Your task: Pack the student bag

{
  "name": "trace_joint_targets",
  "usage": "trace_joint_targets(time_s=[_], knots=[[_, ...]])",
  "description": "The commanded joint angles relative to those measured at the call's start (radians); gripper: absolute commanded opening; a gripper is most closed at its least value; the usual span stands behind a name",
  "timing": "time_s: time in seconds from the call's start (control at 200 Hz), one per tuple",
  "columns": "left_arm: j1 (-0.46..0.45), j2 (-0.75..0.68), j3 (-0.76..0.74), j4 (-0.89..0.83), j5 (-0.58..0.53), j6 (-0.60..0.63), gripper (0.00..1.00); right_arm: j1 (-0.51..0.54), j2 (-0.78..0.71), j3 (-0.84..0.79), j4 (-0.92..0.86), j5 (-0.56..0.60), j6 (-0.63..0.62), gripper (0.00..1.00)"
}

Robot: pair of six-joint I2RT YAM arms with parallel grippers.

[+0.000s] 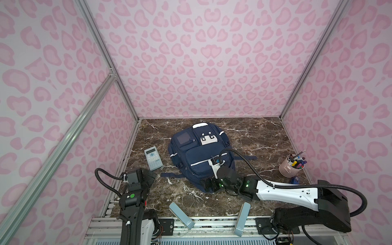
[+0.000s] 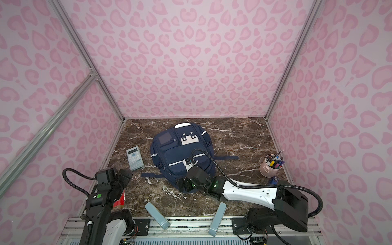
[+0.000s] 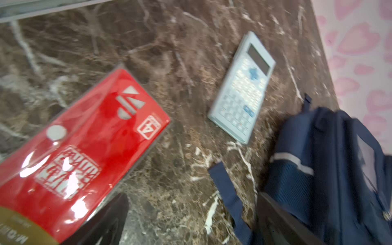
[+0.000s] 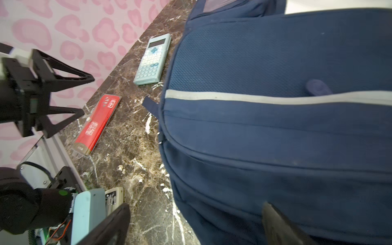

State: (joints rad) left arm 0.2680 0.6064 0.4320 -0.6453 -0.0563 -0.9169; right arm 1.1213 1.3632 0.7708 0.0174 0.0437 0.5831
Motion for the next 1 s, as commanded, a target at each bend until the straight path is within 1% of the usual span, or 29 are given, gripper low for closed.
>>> trace_joint_targets(time_s=[0.0, 0.075, 0.15, 0.165, 0.2, 0.39, 0.51, 0.565, 0.62, 0.655, 0.76, 0.86, 0.88, 0.925, 0.995], knots=[[0.091, 0.043, -0.037, 0.091, -0.069, -0.048, 0.98, 0.004, 0.032, 0.019, 0.094, -0.083, -0.026, 0.99], [0.157, 0.077, -0.066, 0.159, -0.021, -0.022, 0.98, 0.013, 0.049, 0.046, 0.094, -0.086, -0.046, 0.99], [0.170, 0.109, -0.073, 0.176, -0.057, 0.003, 0.98, 0.020, 0.078, 0.080, 0.098, -0.102, -0.069, 0.99], [0.200, 0.117, -0.074, 0.180, -0.062, 0.008, 0.98, 0.019, 0.085, 0.089, 0.096, -0.108, -0.075, 0.99], [0.217, 0.133, -0.076, 0.185, -0.059, 0.014, 0.98, 0.019, 0.104, 0.113, 0.086, -0.120, -0.082, 0.99], [0.219, 0.227, -0.127, 0.277, 0.024, 0.013, 1.00, 0.019, 0.182, 0.182, 0.102, -0.159, -0.084, 0.99], [0.220, 0.274, -0.186, 0.370, 0.137, -0.008, 0.96, 0.018, 0.255, 0.218, 0.133, -0.205, -0.083, 0.98], [0.220, 0.285, -0.199, 0.391, 0.146, -0.012, 0.96, 0.019, 0.297, 0.241, 0.144, -0.232, -0.086, 0.97], [0.220, 0.296, -0.202, 0.397, 0.152, 0.003, 0.93, 0.020, 0.336, 0.268, 0.150, -0.261, -0.085, 0.96], [0.220, 0.299, -0.210, 0.408, 0.175, 0.003, 0.91, 0.019, 0.359, 0.281, 0.162, -0.284, -0.082, 0.96], [0.211, 0.270, -0.242, 0.429, 0.281, -0.030, 0.86, 0.020, 0.433, 0.329, 0.182, -0.315, -0.072, 0.95], [0.184, 0.182, -0.274, 0.405, 0.313, -0.077, 0.85, 0.019, 0.508, 0.389, 0.181, -0.351, -0.066, 0.94], [0.151, 0.162, -0.278, 0.400, 0.318, -0.086, 0.85, 0.020, 0.522, 0.402, 0.182, -0.357, -0.064, 0.94], [0.130, 0.120, -0.281, 0.378, 0.328, -0.102, 0.85, 0.020, 0.549, 0.424, 0.176, -0.368, -0.062, 0.93], [0.110, 0.069, -0.271, 0.345, 0.341, -0.112, 0.84, 0.019, 0.569, 0.452, 0.150, -0.346, -0.056, 0.92]])
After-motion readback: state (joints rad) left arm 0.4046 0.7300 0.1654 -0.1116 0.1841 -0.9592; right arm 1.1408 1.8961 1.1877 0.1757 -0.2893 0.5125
